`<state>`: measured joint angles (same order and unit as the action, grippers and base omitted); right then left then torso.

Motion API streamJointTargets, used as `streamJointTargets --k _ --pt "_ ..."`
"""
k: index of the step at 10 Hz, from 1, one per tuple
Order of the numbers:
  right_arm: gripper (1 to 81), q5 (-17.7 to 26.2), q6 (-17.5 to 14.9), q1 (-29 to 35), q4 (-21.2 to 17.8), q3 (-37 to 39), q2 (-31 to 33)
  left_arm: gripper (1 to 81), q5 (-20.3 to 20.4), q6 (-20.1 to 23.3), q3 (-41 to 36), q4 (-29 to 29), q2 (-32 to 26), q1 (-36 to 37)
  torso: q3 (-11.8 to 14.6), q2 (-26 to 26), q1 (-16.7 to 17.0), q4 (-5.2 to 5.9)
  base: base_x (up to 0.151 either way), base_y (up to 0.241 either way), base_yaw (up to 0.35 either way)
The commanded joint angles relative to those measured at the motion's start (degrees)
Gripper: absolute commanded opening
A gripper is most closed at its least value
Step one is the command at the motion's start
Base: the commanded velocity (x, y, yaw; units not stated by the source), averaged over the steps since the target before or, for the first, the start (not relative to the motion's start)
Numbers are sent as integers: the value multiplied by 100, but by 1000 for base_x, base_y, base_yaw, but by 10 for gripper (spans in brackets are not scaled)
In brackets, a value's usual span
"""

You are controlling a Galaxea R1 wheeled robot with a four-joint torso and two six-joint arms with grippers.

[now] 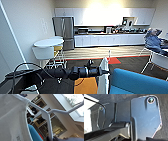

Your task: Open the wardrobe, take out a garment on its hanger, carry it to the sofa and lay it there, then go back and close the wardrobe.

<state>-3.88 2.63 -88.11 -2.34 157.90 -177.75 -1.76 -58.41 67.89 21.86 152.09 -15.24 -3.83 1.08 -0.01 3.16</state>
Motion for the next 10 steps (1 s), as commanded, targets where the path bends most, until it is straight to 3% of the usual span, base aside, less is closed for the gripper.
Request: streamJointTargets --k 1,10 --pt "811 309 -17 210 -30 -50 -52 10 167 101 -171 205 15 1018 0 0 0 0 0 0 -233" --pt "811 309 -17 202 -30 -50 -52 10 140 101 -171 231 -20 1010 0 0 0 0 0 0 -234"
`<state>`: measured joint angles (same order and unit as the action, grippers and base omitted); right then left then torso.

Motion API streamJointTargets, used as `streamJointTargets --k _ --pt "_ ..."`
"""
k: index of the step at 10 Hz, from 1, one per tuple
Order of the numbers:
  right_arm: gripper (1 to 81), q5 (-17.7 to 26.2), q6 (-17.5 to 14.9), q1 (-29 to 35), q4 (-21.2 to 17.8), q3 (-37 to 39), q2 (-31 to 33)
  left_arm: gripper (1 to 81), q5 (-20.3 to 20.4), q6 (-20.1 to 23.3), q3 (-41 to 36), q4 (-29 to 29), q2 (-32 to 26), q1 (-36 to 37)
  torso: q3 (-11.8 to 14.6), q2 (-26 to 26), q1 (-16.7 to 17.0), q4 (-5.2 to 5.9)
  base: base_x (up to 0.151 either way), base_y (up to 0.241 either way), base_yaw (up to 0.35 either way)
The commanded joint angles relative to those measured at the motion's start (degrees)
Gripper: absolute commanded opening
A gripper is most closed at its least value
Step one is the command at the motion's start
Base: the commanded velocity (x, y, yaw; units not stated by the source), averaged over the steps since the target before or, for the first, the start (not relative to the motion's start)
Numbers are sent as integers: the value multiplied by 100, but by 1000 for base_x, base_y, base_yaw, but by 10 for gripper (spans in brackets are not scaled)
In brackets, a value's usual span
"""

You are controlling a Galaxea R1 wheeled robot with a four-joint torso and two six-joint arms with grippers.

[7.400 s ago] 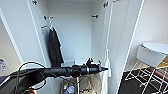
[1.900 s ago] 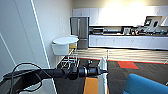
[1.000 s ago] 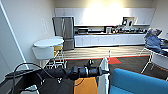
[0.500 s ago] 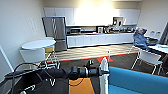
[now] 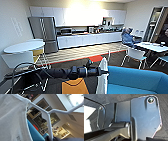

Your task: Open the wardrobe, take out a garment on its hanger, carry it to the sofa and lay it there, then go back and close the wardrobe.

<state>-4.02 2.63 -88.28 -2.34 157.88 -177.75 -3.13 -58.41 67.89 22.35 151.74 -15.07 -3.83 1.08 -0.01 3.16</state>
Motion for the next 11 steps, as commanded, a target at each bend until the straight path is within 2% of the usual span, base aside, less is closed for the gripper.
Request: streamJointTargets --k 1,11 --pt "811 323 -17 219 -30 -48 -52 10 278 101 -171 182 15 993 0 0 0 0 0 0 -234" --pt "811 323 -17 227 -21 -48 -79 10 278 101 -311 200 -187 993 0 0 0 0 0 0 -233"
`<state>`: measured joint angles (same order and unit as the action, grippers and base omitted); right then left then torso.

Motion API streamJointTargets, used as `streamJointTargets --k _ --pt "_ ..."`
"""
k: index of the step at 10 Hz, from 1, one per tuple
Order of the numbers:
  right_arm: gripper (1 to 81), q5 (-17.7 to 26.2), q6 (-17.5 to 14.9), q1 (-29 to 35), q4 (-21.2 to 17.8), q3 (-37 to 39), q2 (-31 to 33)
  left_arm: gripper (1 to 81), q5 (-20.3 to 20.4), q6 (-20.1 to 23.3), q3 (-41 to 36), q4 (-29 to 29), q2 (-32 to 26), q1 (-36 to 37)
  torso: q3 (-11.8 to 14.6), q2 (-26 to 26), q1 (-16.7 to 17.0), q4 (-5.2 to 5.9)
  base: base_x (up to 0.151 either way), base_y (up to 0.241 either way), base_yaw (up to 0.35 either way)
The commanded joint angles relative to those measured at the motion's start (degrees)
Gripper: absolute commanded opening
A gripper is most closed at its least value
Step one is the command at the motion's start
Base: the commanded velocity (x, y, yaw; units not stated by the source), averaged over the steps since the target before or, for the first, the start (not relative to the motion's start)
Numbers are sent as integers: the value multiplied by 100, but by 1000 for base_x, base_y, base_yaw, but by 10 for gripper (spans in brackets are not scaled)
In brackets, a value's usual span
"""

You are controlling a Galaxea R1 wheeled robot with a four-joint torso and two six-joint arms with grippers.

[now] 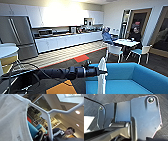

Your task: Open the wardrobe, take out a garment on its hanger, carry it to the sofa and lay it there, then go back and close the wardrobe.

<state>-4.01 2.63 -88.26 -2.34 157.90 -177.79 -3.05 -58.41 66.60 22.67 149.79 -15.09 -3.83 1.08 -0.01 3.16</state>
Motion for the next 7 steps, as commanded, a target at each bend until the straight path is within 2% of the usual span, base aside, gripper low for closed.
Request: streamJointTargets --k 1,7 --pt "811 322 -17 233 -21 -50 -75 10 270 101 -182 176 17 995 0 0 0 0 0 0 -234" --pt "811 322 -26 225 -21 -50 -84 10 270 101 -200 176 8 995 0 0 0 0 0 0 -233"
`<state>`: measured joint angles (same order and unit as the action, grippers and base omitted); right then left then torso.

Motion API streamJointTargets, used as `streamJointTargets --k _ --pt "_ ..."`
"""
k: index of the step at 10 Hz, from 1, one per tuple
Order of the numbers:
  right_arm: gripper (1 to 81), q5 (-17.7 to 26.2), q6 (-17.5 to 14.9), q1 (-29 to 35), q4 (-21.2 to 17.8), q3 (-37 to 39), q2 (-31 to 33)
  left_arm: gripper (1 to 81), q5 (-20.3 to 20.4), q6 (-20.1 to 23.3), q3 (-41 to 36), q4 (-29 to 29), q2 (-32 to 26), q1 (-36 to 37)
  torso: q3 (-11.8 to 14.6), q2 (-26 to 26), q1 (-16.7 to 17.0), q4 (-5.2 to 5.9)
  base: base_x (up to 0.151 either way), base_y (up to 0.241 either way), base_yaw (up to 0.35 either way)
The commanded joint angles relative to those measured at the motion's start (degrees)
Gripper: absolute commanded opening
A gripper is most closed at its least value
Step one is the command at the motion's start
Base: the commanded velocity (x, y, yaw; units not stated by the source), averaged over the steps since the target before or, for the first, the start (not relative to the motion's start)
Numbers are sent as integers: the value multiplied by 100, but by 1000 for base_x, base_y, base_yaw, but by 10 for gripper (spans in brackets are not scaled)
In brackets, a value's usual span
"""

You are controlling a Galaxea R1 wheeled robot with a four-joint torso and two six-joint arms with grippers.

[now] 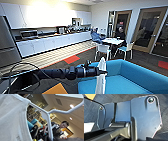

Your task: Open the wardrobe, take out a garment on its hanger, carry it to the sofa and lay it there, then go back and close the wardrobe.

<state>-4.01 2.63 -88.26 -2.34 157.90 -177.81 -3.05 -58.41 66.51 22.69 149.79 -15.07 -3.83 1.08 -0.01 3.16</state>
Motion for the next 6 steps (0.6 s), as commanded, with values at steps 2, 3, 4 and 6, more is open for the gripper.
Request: streamJointTargets --k 2,3,4,6 --pt "811 322 -26 225 -21 -50 -73 10 270 101 -191 175 -1 993 0 0 0 0 0 0 -234" --pt "811 322 -26 225 -21 -50 -81 10 270 101 -191 166 -18 993 0 0 0 0 0 0 -234" --pt "811 322 -26 217 -21 -50 -82 10 278 101 -191 166 -36 992 0 0 0 0 0 0 -233" --pt "811 322 -26 216 -21 -50 -82 10 278 101 -217 175 -36 1001 0 0 0 0 0 0 -234"
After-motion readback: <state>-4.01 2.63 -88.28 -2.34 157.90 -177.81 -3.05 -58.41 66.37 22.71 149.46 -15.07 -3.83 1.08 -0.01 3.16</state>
